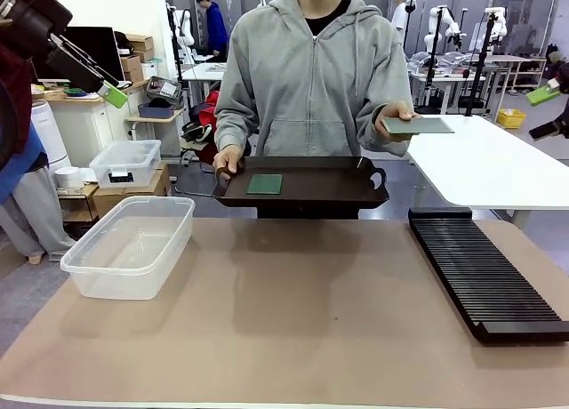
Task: Sort PCBs into racks and boxes based on the side picked up.
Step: Pick up the Blank PCB handed by the Human.
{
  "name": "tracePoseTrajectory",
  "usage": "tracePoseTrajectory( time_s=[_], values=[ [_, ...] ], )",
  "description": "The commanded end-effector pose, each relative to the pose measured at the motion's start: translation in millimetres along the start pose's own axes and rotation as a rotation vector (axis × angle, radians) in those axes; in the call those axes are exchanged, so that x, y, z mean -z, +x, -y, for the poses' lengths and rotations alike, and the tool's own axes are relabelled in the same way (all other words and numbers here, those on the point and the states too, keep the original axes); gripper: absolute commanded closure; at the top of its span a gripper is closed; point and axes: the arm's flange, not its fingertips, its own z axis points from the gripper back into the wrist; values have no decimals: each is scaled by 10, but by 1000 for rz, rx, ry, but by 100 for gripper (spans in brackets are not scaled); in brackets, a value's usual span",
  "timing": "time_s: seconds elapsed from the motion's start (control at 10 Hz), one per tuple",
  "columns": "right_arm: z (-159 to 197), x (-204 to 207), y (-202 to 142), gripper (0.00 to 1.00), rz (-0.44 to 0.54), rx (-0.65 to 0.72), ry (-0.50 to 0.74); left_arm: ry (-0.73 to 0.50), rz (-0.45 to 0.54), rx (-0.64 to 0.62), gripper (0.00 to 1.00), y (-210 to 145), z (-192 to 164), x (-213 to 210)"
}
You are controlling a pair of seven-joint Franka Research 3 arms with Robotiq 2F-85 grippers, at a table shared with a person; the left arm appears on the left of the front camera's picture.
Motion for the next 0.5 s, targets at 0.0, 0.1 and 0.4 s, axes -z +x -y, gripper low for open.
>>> tracePoseTrajectory(
  time_s=[0.0,0.1,0.4],
  values=[
    [52,129,70,0,64,133,83,4,2,2,0,-10,-3,15],
    [132,236,55,0,71,152,123,4,2,2,0,-10,-3,15],
    [258,278,78,0,51,138,110,4,2,2,0,-10,-3,15]
  ],
)
